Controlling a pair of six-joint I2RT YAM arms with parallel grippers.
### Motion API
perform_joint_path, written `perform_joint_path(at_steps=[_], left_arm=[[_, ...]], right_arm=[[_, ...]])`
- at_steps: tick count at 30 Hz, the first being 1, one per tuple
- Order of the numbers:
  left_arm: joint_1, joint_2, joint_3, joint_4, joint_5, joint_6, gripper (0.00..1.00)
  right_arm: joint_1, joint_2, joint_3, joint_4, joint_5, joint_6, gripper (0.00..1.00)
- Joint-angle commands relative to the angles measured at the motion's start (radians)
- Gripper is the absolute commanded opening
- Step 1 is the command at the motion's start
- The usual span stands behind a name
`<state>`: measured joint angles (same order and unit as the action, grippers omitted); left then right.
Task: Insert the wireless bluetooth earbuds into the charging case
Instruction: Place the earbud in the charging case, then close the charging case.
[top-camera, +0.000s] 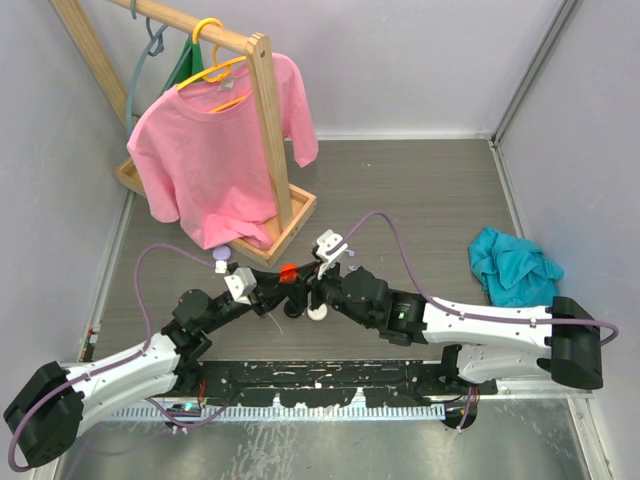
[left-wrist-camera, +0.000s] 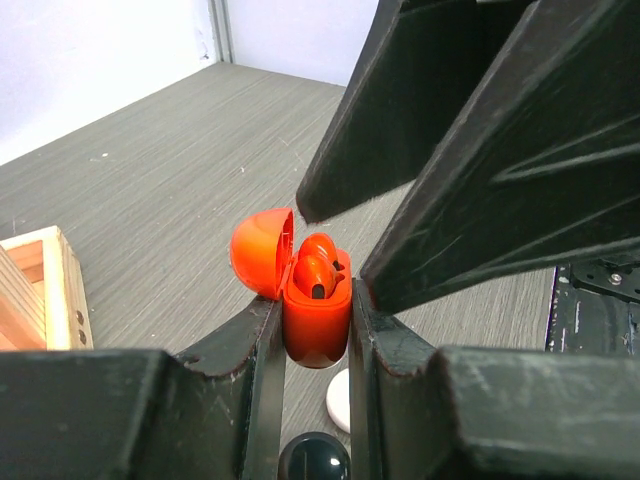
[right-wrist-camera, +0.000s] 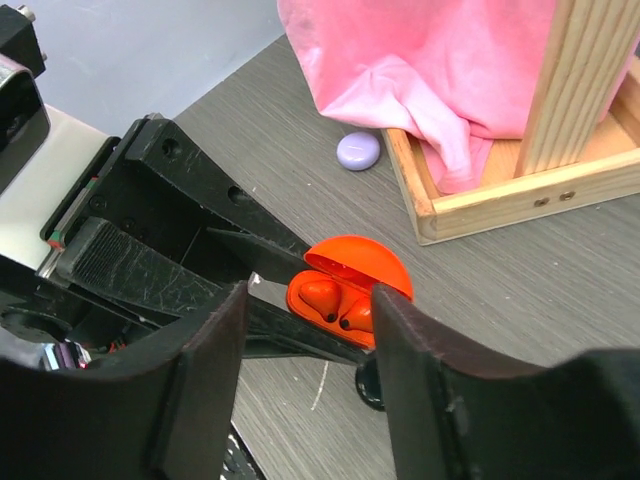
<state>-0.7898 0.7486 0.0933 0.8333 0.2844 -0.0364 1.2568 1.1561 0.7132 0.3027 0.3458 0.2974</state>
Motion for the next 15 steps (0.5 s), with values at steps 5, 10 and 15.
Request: perform_joint_path(at_steps=[5, 10, 15], left_arm=[[-0.002, 0.004, 0.042, 0.068, 0.030, 0.009, 0.00], [-0.001, 0.024, 0.062, 0.048, 0.095, 0.010, 0.00], [0.000, 0.058, 0.080, 0.048, 0.175, 0.006, 0.00]], right_arm=[[-0.075, -0.078, 0.172, -0.241, -0.175, -0.113, 0.68], [-0.187, -0.069, 0.216, -0.329, -0.401, -0.149, 0.73], [-0.283, -0.036, 0.241, -0.374, -0.626, -0.178, 0.76]])
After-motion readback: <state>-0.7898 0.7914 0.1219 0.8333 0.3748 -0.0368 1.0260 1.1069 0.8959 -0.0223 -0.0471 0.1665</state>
